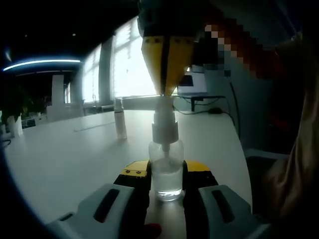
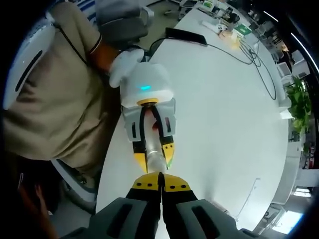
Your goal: Clamp pump bottle remove cover press pump head put on cover
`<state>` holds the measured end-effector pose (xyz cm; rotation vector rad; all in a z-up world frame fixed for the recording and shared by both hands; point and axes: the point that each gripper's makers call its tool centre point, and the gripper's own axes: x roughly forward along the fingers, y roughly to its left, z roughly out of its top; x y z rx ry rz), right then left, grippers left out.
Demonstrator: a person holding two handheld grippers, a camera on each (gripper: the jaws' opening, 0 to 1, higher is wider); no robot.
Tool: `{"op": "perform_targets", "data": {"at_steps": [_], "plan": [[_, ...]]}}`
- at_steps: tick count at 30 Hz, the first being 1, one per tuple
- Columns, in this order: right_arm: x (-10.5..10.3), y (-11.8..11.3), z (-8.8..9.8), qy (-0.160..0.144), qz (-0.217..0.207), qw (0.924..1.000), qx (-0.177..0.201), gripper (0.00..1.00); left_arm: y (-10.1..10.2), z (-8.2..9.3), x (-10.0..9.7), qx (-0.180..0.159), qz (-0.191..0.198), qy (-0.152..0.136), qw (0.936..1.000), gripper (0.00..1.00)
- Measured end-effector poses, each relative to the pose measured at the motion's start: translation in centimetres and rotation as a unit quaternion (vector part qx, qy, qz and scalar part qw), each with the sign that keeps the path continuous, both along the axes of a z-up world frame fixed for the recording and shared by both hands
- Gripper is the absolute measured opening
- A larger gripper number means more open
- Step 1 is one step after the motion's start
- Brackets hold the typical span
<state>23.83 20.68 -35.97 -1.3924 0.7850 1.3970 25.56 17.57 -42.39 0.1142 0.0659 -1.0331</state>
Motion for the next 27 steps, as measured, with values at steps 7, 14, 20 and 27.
{"op": "perform_targets", "data": {"at_steps": [7, 14, 20, 27], "plan": [[0.19, 0.04, 0.04, 0.0, -0.005, 1.0, 0.0, 0.0, 0.01, 0.01, 0.01, 0.0, 0.0, -0.001, 1.0, 0.15], [0.24, 0.03, 0.07, 0.004, -0.009, 0.9999, 0.005, 0.0, 0.01, 0.03, 0.0, 0.0, 0.0, 0.0, 1.0, 0.15], [0.2, 0.03, 0.07, 0.003, -0.01, 0.9999, 0.007, 0.0, 0.0, 0.05, -0.02, -0.001, -0.001, 0.0, 1.0, 0.15], [0.18, 0.02, 0.08, 0.002, -0.008, 0.9999, 0.008, 0.0, 0.01, 0.07, 0.01, 0.0, -0.001, -0.001, 1.0, 0.15]]}}
